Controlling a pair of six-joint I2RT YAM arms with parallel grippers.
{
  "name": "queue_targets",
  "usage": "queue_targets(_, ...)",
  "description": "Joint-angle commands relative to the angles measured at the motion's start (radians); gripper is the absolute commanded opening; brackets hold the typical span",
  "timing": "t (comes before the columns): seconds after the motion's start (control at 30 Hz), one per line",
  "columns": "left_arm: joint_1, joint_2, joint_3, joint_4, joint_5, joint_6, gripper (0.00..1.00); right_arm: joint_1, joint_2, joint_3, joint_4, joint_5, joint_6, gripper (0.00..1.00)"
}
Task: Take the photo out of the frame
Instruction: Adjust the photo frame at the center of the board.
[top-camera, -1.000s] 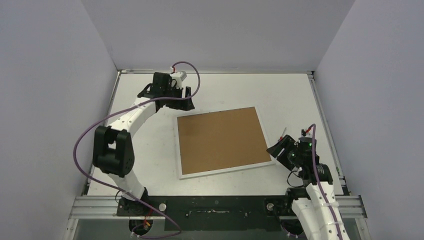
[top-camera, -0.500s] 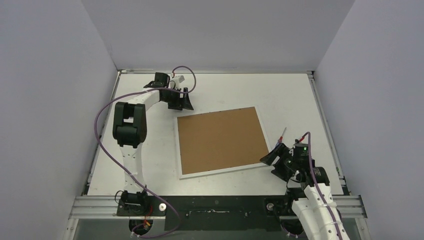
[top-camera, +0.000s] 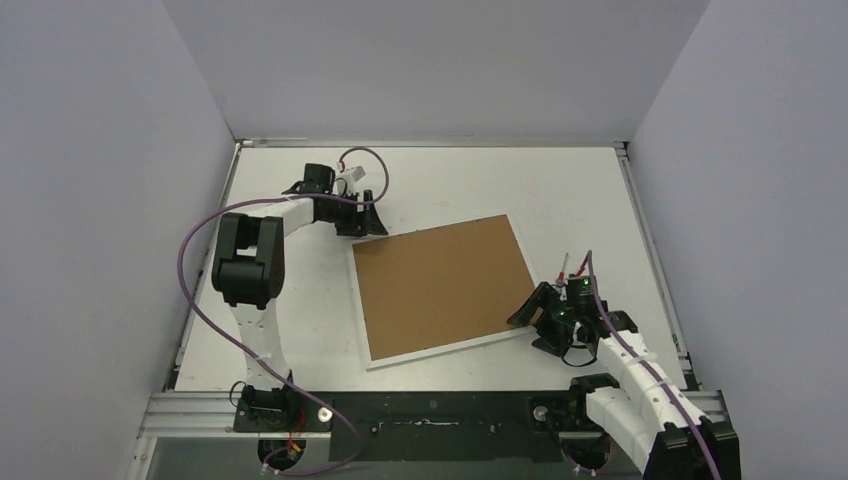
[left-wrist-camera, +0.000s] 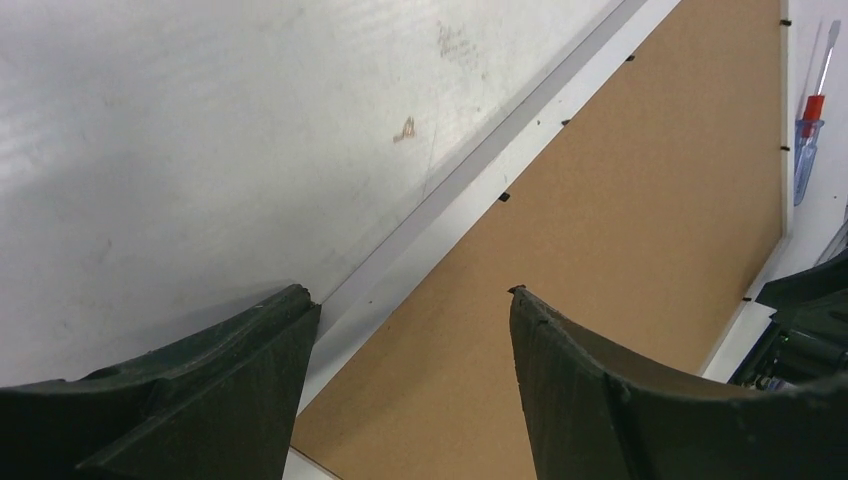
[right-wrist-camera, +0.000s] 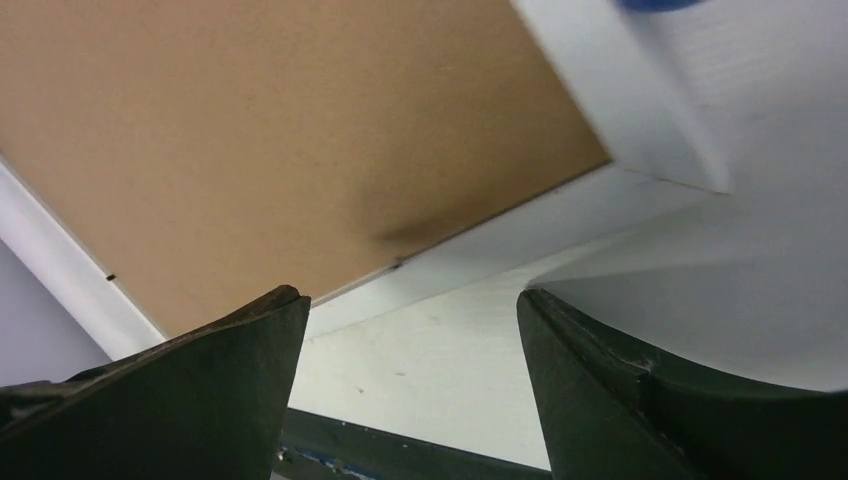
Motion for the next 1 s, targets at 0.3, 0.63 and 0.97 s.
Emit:
queue_targets(0.3,0.04,-0.258,-0.39,-0.108,-0.213,-0.114,0.66,0.327,0.429,0.198,0.285,0.2,-0.044,0.8)
queue_targets(0.63,0.035,-0.517,-0.626,-0.042,-0.196,-0.269,0.66,0.35,0.761,0.499,0.267,0.204,-0.192,0.82)
queue_targets(0.97,-0.14,-0.92,-0.958,0.106,-0.284,-0.566,0.66,0.27,0.876,0.53,0.415,0.026,-0.246,0.84)
